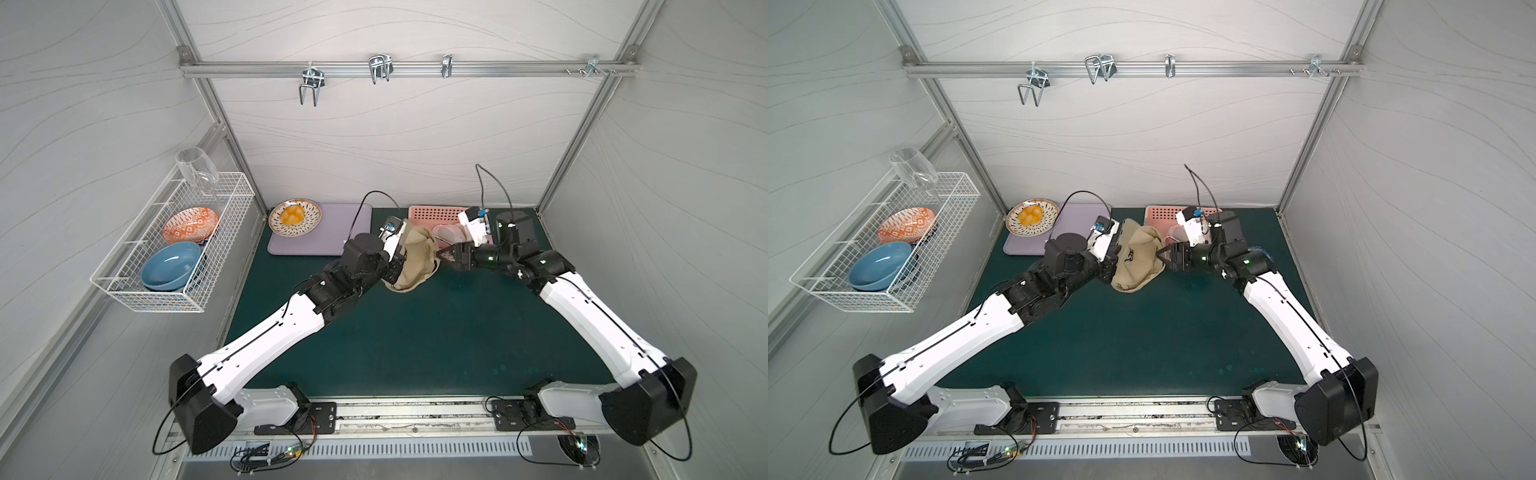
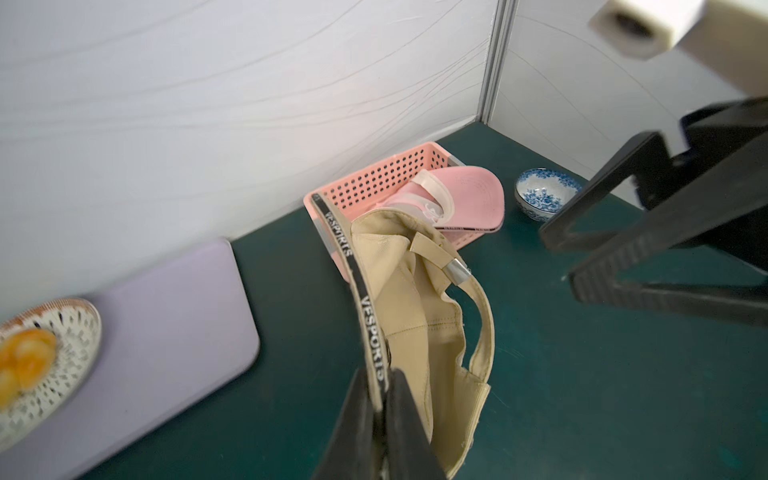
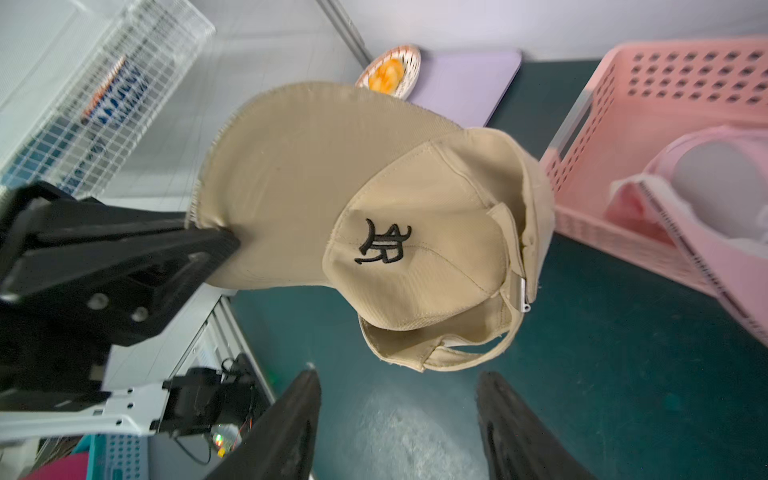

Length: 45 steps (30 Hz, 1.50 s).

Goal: Turn the baseball cap inside out
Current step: Turn over the baseball cap.

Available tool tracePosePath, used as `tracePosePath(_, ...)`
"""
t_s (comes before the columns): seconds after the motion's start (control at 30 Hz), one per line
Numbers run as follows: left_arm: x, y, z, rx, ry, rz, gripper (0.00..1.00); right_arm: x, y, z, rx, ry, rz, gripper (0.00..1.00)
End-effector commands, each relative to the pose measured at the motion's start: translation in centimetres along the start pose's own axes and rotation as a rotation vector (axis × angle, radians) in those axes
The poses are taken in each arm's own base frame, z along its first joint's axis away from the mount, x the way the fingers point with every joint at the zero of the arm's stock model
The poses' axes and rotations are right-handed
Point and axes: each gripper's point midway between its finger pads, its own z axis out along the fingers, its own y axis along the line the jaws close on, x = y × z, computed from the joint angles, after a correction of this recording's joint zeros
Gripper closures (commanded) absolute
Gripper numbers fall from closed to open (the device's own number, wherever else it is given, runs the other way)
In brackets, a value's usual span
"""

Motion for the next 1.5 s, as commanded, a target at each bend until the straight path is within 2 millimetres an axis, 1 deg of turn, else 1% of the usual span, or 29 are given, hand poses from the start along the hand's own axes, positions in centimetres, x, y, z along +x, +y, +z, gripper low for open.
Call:
tracePosePath(0.0,3.0,-0.3,-0.6,0.038,0.035,-0.162,1.00,2.0,1.7,2.4,-0.076,0.064,-0.057,0.40)
tracePosePath(0.03,3.4,-0.4,-0.9,0.054,0.027,-0.175,1.00,2.8,1.9,3.2,-0.078,0.089,-0.061,0.41)
tracePosePath(0.13,5.2,-0.4,-1.1,0.061,0.039,-0.198,1.00,4.5,1.7,5.9,-0.049,0.140,-0.036,0.43)
tracePosePath(0.23,6.1,-0.8,-1.2,0.089,0.050,-0.193,1.00,6.0,1.6,8.2,-0.044,0.184,-0.004,0.46)
tracePosePath(0.37,7.4,-0.4,-1.0,0.062,0.077,-0.218,1.00,8.0,-0.3,10.9,0.012,0.235,0.067,0.52)
tracePosePath(0.5,8.1,-0.1,-1.1,0.049,0.084,-0.238,1.00,10.7,-1.9,12.9,0.023,0.279,0.130,0.54)
tracePosePath(0.63,8.4,0.2,-1.2,0.031,0.077,-0.248,1.00,12.8,-3.9,14.0,0.086,0.312,0.168,0.53)
tracePosePath(0.77,8.7,-0.1,-1.0,0.046,0.080,-0.250,1.00,14.4,-6.3,14.8,0.172,0.336,0.181,0.50)
tracePosePath(0.83,8.9,-0.2,-1.0,0.052,0.087,-0.250,1.00,14.9,-7.2,15.4,0.202,0.340,0.190,0.47)
tracePosePath(0.9,9.0,-0.3,-0.9,0.058,0.090,-0.254,1.00,15.2,-7.6,15.8,0.216,0.341,0.200,0.47)
tracePosePath(1.03,9.1,-0.5,-1.0,0.069,0.091,-0.267,1.00,15.5,-9.1,16.1,0.290,0.341,0.229,0.45)
tracePosePath(1.17,9.3,-0.5,-1.0,0.068,0.093,-0.267,1.00,15.7,-9.3,16.1,0.297,0.332,0.238,0.41)
tracePosePath(1.27,9.2,-0.8,-0.9,0.086,0.088,-0.270,1.00,15.8,-8.5,16.9,0.230,0.337,0.242,0.42)
tracePosePath(1.37,9.3,-1.0,-0.8,0.099,0.085,-0.271,1.00,16.0,-7.1,17.8,0.120,0.342,0.248,0.43)
tracePosePath(1.4,9.3,-0.9,-0.8,0.097,0.080,-0.273,1.00,16.1,-6.9,18.1,0.100,0.345,0.250,0.44)
tracePosePath(1.47,9.4,-0.8,-0.8,0.090,0.076,-0.277,1.00,16.5,-7.2,18.4,0.106,0.354,0.263,0.45)
